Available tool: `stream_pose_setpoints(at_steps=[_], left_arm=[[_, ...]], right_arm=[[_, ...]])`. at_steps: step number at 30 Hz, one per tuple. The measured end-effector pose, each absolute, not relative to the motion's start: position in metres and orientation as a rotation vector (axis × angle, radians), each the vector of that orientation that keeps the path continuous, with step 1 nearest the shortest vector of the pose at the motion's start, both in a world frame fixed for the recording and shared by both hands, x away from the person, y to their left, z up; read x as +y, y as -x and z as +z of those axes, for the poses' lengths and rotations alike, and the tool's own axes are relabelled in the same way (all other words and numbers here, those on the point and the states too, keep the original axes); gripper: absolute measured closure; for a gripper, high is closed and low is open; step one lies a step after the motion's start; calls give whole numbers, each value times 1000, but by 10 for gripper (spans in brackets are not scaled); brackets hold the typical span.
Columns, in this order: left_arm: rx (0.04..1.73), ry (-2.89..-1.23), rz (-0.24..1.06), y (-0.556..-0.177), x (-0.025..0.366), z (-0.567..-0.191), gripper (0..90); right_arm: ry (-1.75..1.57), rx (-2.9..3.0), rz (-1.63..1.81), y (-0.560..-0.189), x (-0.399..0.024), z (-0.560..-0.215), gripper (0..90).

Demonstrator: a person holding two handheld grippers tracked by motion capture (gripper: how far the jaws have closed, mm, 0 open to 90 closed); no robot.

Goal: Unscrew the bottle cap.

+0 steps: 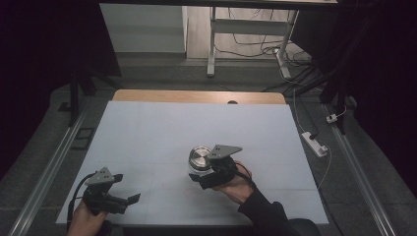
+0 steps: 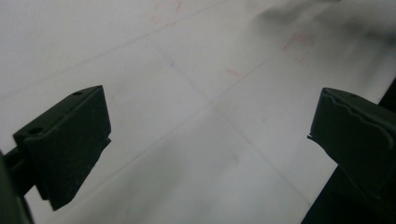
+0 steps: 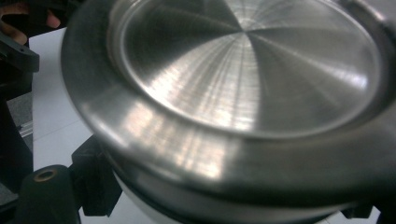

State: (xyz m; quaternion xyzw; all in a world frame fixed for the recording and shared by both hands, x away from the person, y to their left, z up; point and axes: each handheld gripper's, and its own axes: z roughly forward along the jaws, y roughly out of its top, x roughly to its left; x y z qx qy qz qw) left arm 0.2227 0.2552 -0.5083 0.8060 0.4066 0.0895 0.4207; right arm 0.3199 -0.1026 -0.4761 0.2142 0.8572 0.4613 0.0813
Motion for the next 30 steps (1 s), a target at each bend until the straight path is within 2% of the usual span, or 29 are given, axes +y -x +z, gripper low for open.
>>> stream_pose_setpoints(at_steps=[9,15,21,30], left_arm=[[872,-1996,200,-245,236,-492,0],[824,-2033,179,-263,219,-479,6],[699,-2056,181,-278,202,-462,0],[496,-2067,74,-306,174,-452,0]], right_arm=[[-627,2564,1383,-319,-103,-475,148],[-612,2565,1388,-319,-103,-474,148],[-598,2571,1394,-319,-103,-474,148],[-534,2601,1392,-316,-101,-474,148]])
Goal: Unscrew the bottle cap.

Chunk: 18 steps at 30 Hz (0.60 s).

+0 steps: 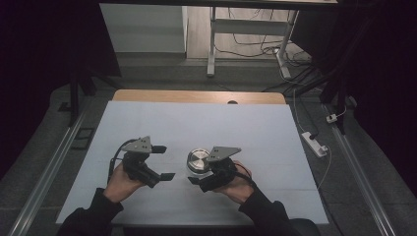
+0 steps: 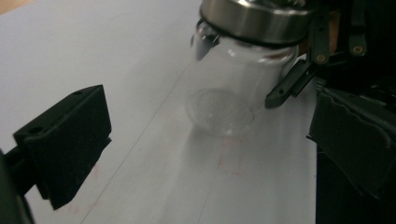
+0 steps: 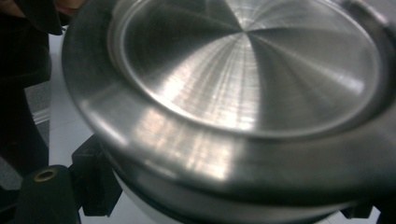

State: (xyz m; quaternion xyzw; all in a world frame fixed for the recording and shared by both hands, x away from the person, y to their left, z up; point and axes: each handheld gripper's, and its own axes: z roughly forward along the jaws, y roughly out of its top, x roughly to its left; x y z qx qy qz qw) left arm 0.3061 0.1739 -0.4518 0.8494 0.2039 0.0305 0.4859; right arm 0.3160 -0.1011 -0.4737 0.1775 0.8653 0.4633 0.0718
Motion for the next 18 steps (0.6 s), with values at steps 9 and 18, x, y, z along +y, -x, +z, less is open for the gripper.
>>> stream_pose_setpoints(at_steps=[9,18], left_arm=[[301,-2085,0,-323,147,-443,5],[105,-2099,-67,-332,125,-441,86]], right_arm=[[-448,2655,1393,-314,-97,-476,149],[-346,2706,1411,-310,-93,-475,149]])
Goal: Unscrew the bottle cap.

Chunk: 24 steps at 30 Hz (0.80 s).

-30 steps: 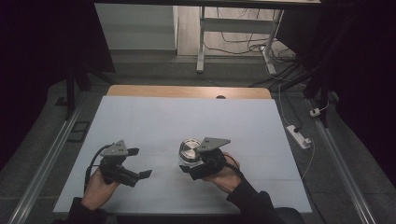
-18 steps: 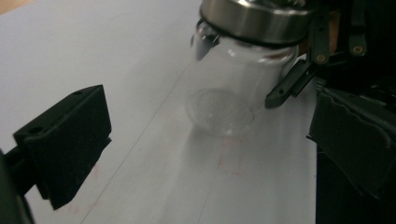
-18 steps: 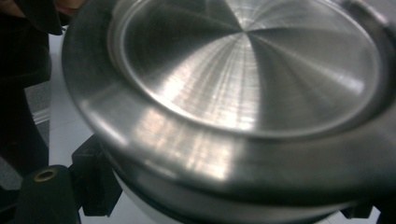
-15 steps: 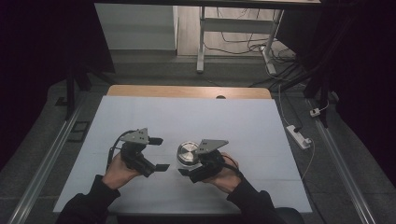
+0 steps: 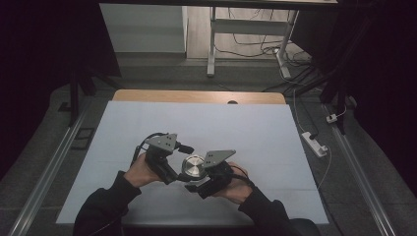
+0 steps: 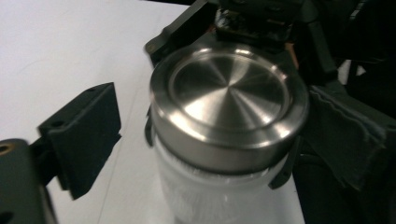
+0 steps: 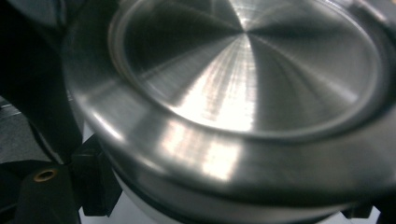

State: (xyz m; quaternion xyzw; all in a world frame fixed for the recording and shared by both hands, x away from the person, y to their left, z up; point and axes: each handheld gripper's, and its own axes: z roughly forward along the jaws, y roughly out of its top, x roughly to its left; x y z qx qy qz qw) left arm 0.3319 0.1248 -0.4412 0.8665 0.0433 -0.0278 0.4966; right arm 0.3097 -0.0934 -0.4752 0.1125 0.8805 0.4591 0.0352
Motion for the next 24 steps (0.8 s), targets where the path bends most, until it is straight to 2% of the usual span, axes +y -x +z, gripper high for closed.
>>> stream_pose_setpoints(at_steps=[4,10,20,24], left_arm=[[64,-2082,-71,-331,122,-440,185],[157,-2086,1,-325,118,-439,190],[496,-2022,217,-309,98,-439,195],[485,-2024,205,-311,97,-439,169]], right_arm=[[-336,2712,1414,-310,-93,-475,148],[-374,2695,1396,-312,-94,-474,149],[-581,2574,1329,-319,-98,-474,149],[-628,2537,1327,-318,-98,-474,149]])
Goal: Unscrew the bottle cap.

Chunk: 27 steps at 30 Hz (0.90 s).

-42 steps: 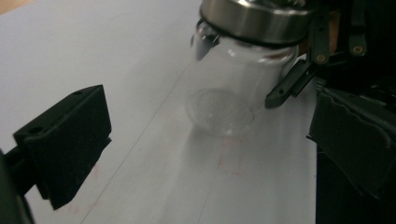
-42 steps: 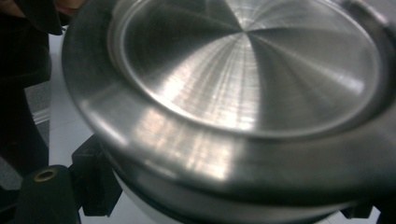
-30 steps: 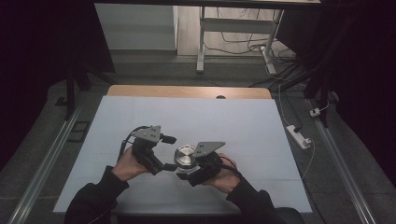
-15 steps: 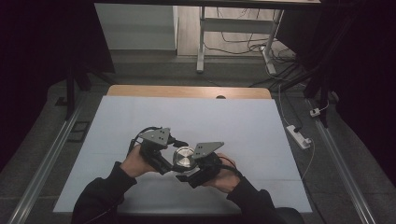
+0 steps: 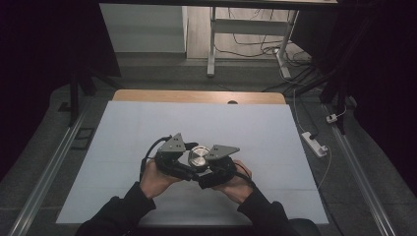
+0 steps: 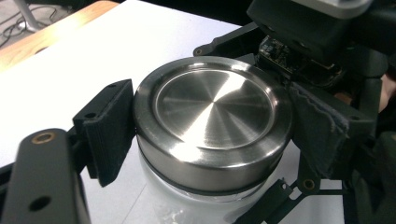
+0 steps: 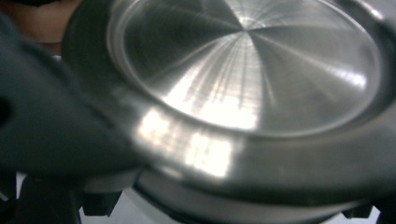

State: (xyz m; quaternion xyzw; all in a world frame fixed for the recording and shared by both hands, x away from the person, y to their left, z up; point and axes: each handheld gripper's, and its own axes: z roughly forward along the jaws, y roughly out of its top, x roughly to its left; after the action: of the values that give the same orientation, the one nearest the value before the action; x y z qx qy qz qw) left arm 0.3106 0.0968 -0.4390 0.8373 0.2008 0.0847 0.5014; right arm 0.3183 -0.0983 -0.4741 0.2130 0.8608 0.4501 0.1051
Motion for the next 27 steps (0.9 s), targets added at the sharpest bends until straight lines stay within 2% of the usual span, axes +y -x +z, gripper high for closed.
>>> stream_pose_setpoints(at_steps=[2,5,13,16,22,27], left_arm=[[468,-2040,174,-315,100,-437,85],[392,-2052,130,-320,109,-433,68],[159,-2108,-36,-325,117,-435,112],[128,-2110,-55,-323,115,-436,187],[261,-2079,20,-319,110,-436,197],[455,-2059,196,-309,94,-436,198]], right_arm=[[-623,2537,1342,-318,-99,-473,149],[-580,2572,1377,-319,-101,-470,149],[-373,2702,1402,-309,-92,-472,149],[-341,2708,1397,-306,-89,-473,149],[-396,2674,1381,-309,-92,-472,149],[-532,2604,1342,-315,-96,-473,149]])
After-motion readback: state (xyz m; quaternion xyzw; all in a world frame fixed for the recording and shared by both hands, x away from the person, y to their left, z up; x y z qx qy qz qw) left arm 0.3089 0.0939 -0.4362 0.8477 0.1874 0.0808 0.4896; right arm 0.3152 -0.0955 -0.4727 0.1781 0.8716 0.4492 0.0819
